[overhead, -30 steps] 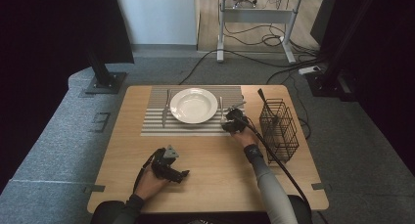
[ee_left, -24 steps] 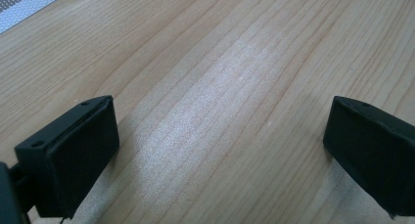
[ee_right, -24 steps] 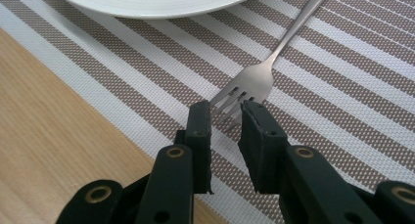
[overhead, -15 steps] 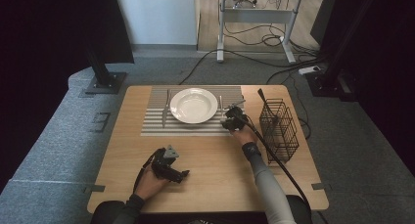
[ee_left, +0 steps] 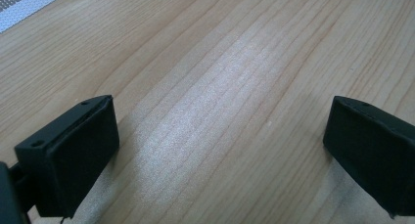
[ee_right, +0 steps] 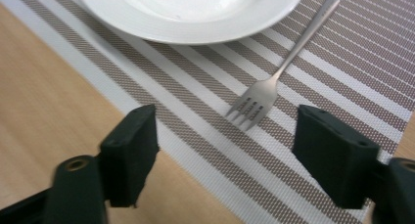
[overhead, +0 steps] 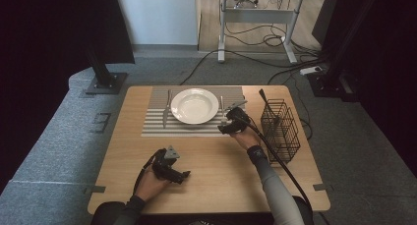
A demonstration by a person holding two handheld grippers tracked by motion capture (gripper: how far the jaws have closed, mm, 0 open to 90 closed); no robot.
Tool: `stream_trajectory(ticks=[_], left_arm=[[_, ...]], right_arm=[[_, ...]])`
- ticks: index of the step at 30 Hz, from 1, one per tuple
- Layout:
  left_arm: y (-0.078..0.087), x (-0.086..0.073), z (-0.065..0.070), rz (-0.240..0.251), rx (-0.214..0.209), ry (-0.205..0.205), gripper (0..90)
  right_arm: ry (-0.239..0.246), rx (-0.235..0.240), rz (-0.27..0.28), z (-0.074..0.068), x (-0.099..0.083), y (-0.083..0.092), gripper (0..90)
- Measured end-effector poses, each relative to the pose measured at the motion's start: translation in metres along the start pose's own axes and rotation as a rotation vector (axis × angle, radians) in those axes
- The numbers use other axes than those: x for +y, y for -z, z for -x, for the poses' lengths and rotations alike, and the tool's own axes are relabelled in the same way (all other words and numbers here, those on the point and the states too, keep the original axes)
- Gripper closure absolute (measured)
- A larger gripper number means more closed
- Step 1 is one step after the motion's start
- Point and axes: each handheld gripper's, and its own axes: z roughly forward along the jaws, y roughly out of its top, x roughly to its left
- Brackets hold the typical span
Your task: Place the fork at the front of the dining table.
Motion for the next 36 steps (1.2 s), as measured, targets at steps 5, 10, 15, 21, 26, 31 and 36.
stream_trajectory(ticks=[5,10,15,21,26,31,36], left_arm=[[0.0,0.0,0.0,0.001,0.0,0.0,0.0],[0.0,0.0,0.0,-0.001,0.001,-0.002,0.0],[0.0,0.0,0.0,-0.002,0.0,-0.003,0.0],[0.0,0.0,0.0,-0.003,0.001,-0.002,0.0],[0.0,0.0,0.0,-0.001,0.001,-0.001,0.0],[0.0,0.0,0.0,0.0,0.002,0.001,0.0],[0.0,0.0,0.0,0.0,0.002,0.001,0.0]], right_arm=[[0.03,0.013,0.024,-0.011,-0.004,0.02,13.8],[0.056,0.021,0.048,-0.021,-0.015,0.042,9.9],[0.08,0.009,0.066,-0.031,-0.031,0.064,4.8],[0.058,0.016,0.097,-0.033,-0.056,0.083,2.7],[0.025,0.034,0.107,-0.032,-0.079,0.085,2.7],[0.018,0.051,0.1,-0.035,-0.103,0.07,2.7],[0.002,0.056,0.065,-0.032,-0.119,0.052,1.4]])
